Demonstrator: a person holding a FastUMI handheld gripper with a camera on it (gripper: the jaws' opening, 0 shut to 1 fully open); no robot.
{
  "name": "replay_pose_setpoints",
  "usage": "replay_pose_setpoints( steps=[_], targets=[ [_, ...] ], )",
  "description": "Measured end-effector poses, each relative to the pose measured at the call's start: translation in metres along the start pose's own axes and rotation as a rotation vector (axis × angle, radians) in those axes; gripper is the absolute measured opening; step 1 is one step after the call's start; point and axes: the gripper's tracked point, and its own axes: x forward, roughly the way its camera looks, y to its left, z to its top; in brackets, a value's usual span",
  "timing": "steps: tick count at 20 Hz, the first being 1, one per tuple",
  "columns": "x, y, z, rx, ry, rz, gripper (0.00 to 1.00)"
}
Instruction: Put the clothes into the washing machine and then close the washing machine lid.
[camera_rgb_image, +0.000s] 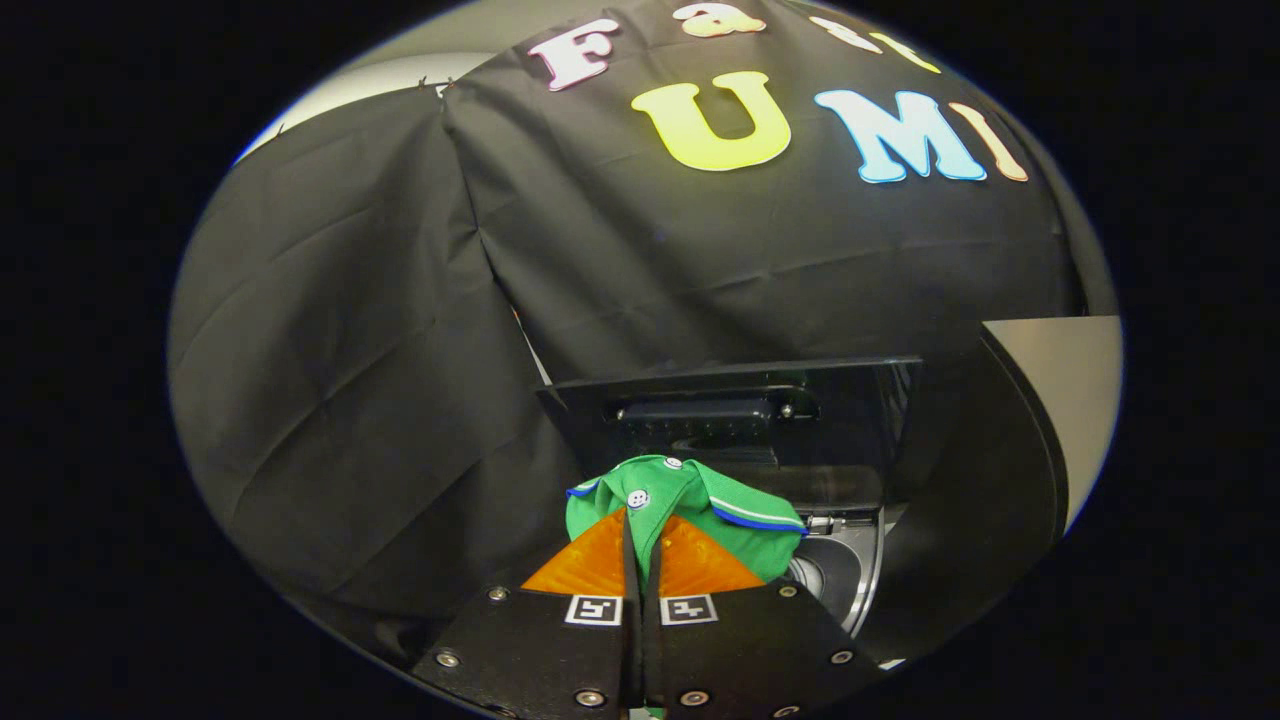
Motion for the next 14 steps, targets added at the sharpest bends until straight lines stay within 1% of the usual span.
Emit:
replay_pose_setpoints(
  steps=[5, 14],
  targets=[
    [0.026, -0.011, -0.031, -0.039, 0.032, -0.052, 0.00],
    [0.062, -0.018, -0.085, -0.071, 0.105, -0.102, 0.01]
  ],
)
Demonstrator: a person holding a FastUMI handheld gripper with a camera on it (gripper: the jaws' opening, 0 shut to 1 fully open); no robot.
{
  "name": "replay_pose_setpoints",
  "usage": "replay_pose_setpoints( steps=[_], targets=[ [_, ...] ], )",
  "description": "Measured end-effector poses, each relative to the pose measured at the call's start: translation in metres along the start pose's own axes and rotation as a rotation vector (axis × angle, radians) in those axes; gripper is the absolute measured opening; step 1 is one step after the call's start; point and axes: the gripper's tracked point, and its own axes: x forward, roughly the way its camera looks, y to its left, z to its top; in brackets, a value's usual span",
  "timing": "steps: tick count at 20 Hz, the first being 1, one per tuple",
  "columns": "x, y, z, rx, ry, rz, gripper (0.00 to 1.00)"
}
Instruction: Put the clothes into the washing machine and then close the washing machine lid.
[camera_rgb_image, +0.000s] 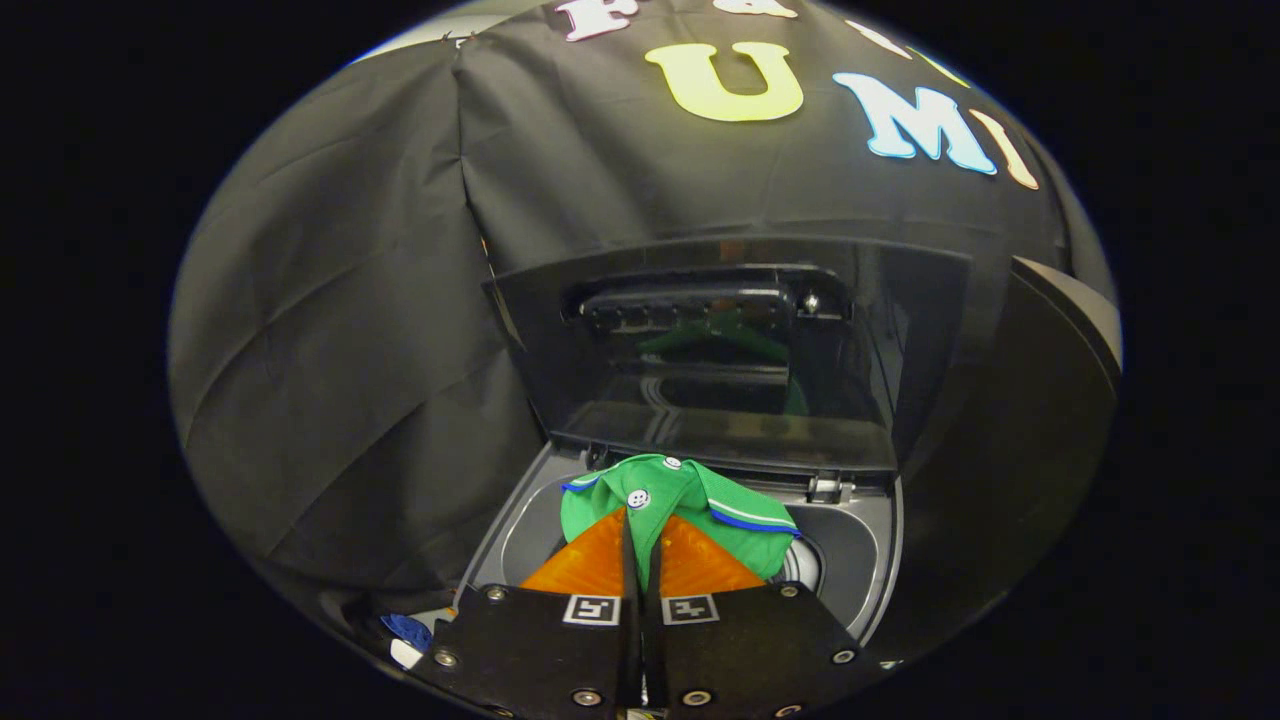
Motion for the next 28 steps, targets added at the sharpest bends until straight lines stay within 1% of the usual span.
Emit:
replay_pose_setpoints(
  steps=[6, 8, 10, 13, 16, 18, 21, 28],
  targets=[
    [0.017, -0.005, -0.032, 0.007, 0.083, -0.050, 0.09],
    [0.017, -0.010, -0.036, 0.005, 0.100, -0.076, 0.17],
    [0.017, -0.011, -0.037, 0.011, 0.092, -0.087, 0.28],
    [0.012, -0.014, -0.039, 0.004, 0.100, -0.108, 0.62],
    [0.008, -0.016, -0.036, -0.002, 0.079, -0.116, 0.96],
    [0.003, -0.015, -0.027, -0.012, 0.040, -0.112, 0.96],
    [-0.011, -0.013, 0.001, -0.031, -0.054, -0.106, 0.96],
    [-0.038, -0.012, 0.059, -0.114, -0.261, -0.143, 0.96]
  ],
)
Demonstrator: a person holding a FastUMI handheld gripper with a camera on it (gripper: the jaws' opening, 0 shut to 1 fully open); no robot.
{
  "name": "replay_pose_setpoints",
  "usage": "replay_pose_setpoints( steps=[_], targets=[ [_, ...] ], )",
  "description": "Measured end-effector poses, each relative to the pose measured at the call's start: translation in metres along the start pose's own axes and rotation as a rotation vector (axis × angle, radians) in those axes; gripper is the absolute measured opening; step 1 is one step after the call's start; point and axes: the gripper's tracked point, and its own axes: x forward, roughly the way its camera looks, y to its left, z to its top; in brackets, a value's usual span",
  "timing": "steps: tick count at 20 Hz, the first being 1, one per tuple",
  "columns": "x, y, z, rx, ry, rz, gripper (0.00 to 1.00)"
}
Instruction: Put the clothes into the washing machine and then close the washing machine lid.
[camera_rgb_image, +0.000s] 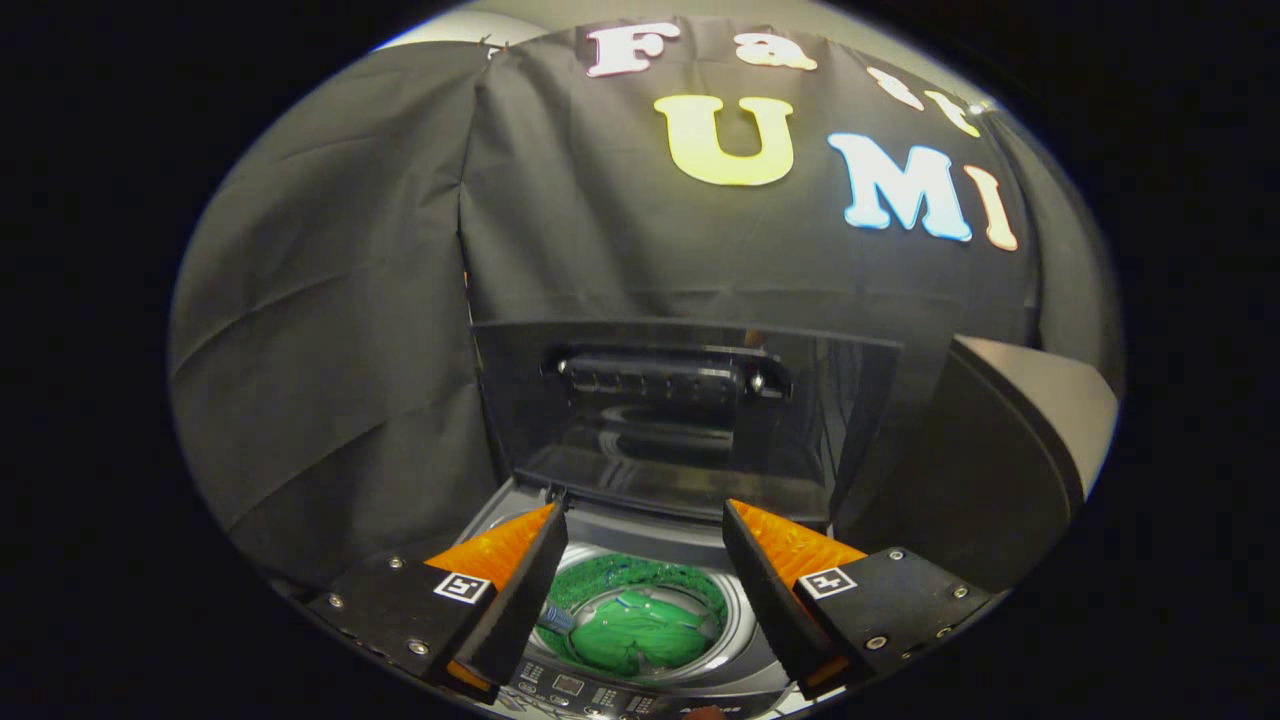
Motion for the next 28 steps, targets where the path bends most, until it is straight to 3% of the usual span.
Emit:
replay_pose_setpoints(
  steps=[7, 14, 28],
  targets=[
    [-0.006, -0.004, 0.055, -0.014, -0.167, -0.040, 0.96],
    [0.014, -0.006, 0.104, 0.035, -0.215, -0.063, 0.96],
    [0.099, -0.015, 0.130, 0.105, -0.053, -0.116, 0.96]
  ],
)
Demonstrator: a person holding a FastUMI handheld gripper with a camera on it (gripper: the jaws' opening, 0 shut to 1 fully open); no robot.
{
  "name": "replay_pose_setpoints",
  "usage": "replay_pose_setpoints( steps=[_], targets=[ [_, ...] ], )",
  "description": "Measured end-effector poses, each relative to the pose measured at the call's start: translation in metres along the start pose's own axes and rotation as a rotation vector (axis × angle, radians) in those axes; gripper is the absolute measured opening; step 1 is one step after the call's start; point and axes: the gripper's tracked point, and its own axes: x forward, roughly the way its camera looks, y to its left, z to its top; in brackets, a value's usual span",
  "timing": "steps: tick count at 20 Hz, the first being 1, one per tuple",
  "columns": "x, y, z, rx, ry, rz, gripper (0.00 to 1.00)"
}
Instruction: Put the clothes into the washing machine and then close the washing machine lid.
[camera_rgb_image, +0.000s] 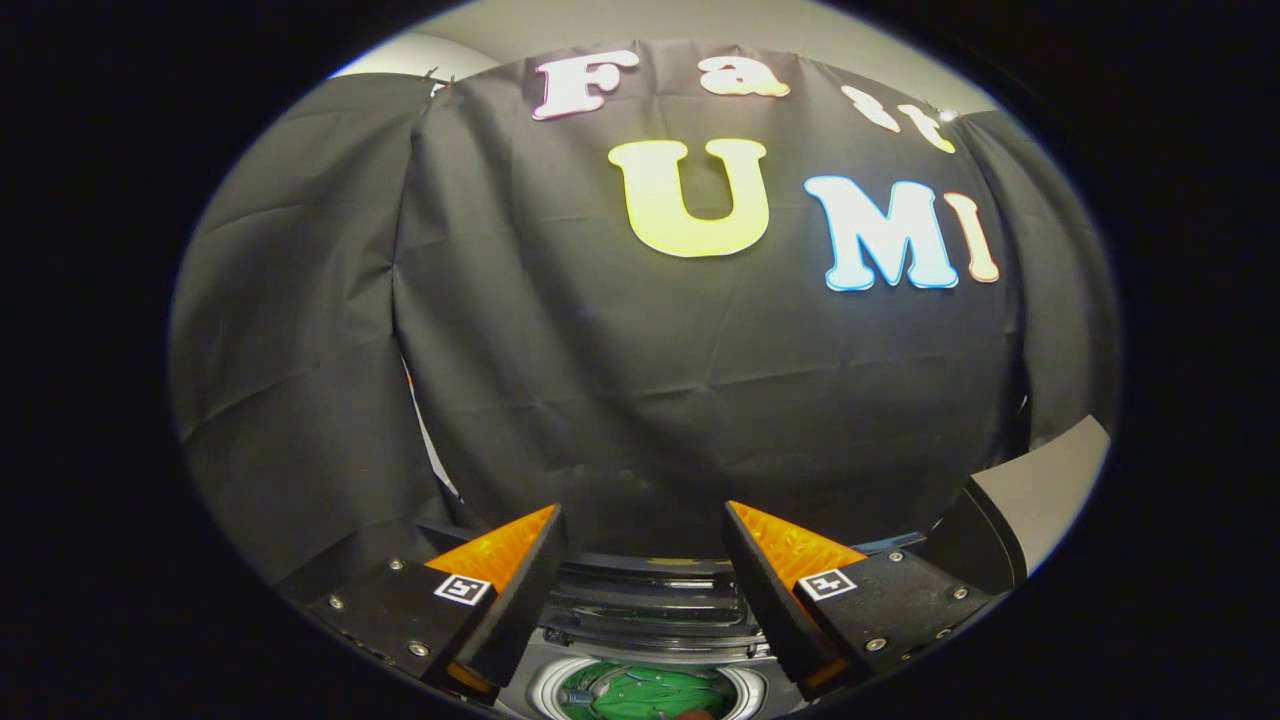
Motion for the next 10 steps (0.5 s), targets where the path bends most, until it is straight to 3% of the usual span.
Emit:
replay_pose_setpoints(
  steps=[10],
  targets=[
    [0.045, -0.008, -0.023, 0.046, 0.249, -0.082, 0.96]
  ],
)
